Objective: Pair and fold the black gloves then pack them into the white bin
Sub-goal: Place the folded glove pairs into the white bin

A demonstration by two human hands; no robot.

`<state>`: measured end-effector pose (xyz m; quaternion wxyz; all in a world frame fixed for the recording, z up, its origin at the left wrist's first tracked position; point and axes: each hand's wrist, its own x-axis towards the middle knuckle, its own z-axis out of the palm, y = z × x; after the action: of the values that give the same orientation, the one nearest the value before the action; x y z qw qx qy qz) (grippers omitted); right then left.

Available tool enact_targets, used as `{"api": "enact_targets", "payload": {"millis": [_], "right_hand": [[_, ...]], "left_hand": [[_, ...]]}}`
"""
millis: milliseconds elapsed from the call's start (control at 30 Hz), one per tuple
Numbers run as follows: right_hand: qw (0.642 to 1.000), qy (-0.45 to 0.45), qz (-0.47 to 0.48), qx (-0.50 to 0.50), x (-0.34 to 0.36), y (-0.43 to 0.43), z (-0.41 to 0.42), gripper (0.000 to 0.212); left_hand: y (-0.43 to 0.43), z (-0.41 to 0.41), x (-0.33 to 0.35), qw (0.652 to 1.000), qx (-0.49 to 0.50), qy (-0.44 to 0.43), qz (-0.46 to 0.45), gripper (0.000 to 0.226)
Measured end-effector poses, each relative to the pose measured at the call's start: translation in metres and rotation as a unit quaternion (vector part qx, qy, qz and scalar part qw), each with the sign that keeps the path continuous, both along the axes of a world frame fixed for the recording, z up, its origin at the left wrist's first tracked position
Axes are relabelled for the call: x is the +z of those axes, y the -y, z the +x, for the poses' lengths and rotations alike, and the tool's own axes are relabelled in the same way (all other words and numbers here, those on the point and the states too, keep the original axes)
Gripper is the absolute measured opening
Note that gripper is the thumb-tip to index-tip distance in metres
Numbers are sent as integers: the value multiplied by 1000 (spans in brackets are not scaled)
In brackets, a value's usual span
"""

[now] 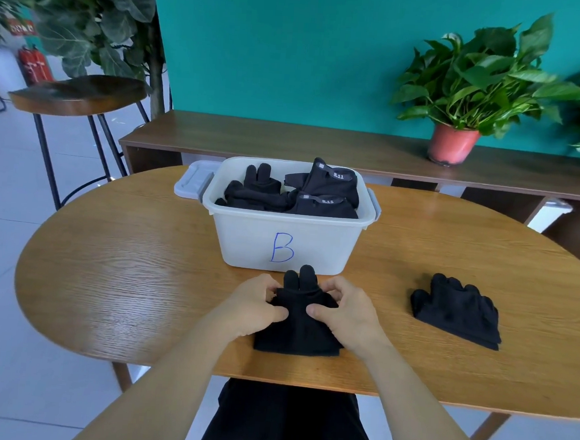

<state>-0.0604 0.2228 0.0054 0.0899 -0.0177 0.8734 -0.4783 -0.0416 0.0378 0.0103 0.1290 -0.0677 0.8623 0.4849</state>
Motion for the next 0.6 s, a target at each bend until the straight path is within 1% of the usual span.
{"api": "enact_targets", "payload": {"millis": [100,200,300,433,600], "right_hand": [[1000,-3,21,-3,-5,-3,2,28],[1000,-6,29,-6,-7,-4,2,30],[999,-4,44,-6,-6,-4,1,33],[999,-7,49,-3,-2,-6,1,35],[1000,-11,9,-2,13,-13,6,30]], "left_hand": [[-1,1,-2,997,-7,3,-73,42],[-6,2,-4,996,11,1,-91,36],[-8,2,-7,998,26,11,-57,32],[-8,4,-8,999,28,4,-25,32],[-4,9,3,999,19,-10,47,30]]}}
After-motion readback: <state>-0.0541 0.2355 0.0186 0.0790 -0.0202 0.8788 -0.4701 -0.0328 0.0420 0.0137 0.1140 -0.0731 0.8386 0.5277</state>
